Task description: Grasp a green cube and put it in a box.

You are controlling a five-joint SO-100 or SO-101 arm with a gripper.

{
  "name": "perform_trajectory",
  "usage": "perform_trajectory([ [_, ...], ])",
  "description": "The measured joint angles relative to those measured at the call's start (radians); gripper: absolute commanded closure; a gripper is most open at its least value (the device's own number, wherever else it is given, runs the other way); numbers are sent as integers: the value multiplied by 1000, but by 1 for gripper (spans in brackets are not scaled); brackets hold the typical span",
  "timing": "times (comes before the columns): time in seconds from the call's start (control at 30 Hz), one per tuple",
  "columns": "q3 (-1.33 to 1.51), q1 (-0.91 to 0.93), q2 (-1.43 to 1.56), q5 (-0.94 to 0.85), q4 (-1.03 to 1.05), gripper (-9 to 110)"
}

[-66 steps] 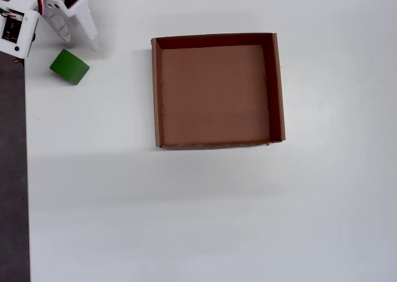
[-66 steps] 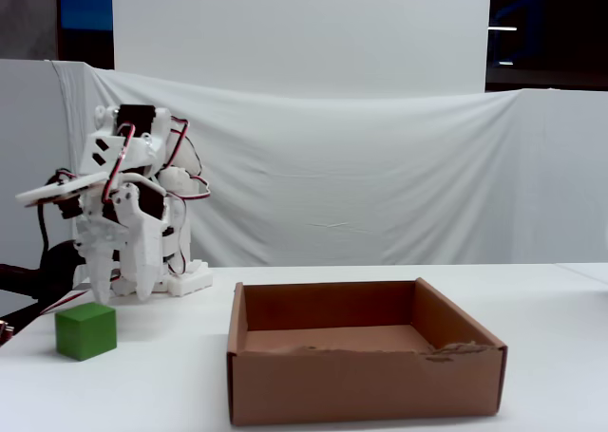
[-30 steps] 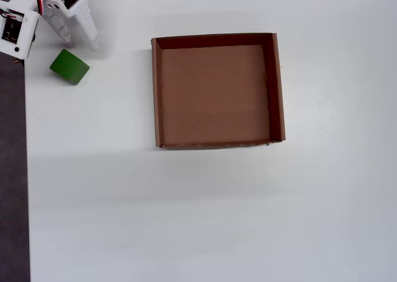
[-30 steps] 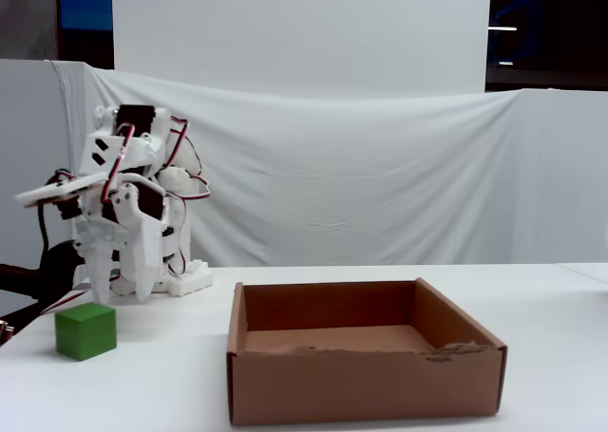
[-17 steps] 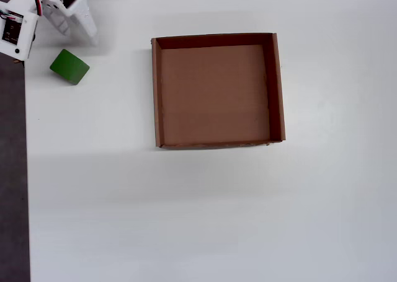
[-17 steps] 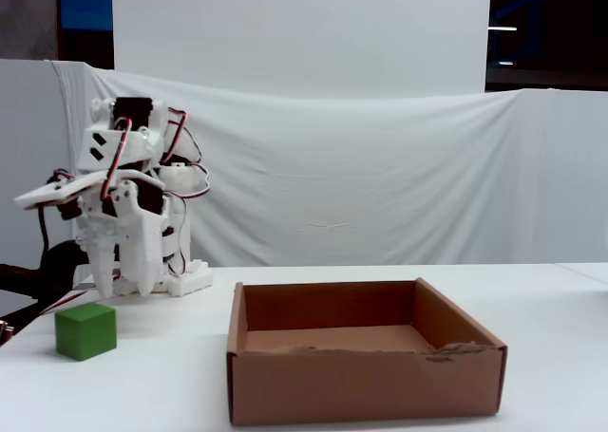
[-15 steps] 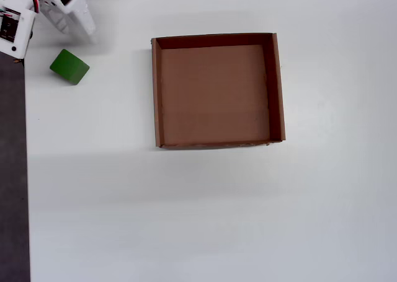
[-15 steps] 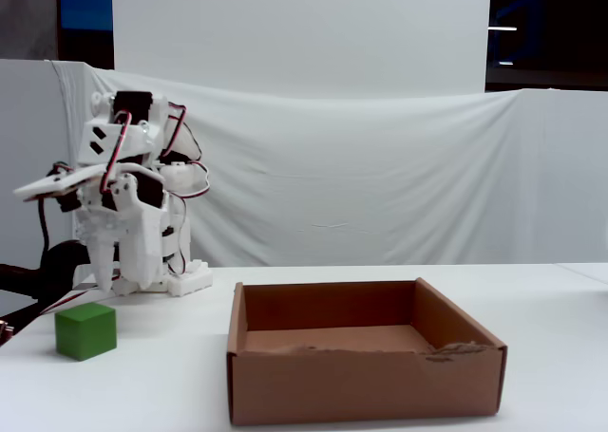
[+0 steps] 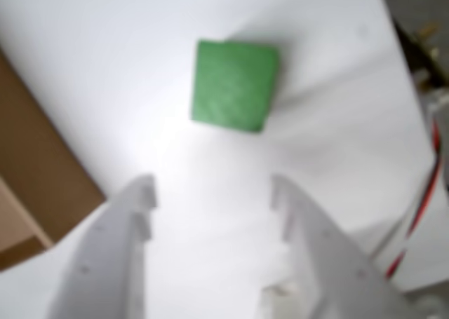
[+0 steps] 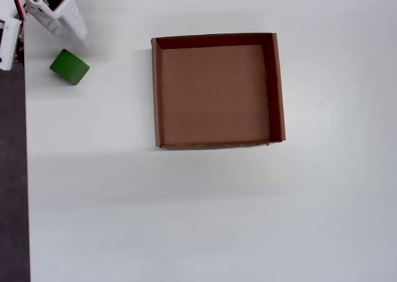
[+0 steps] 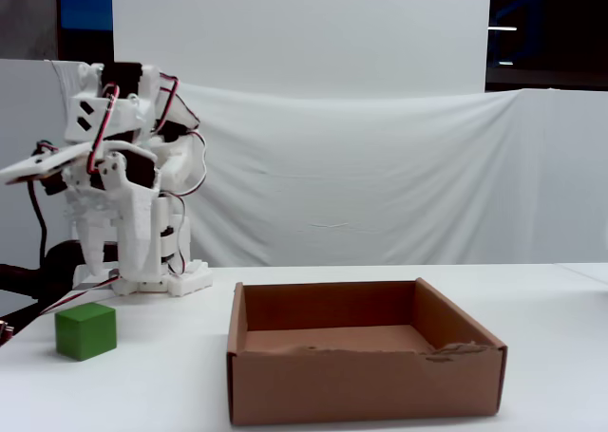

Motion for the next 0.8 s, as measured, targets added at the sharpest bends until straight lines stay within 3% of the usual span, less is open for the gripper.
perform_trajectory([
  [0.33,-57,57,-161,0,-46,73],
  [0.8,-91,75,-466,0,-245,73],
])
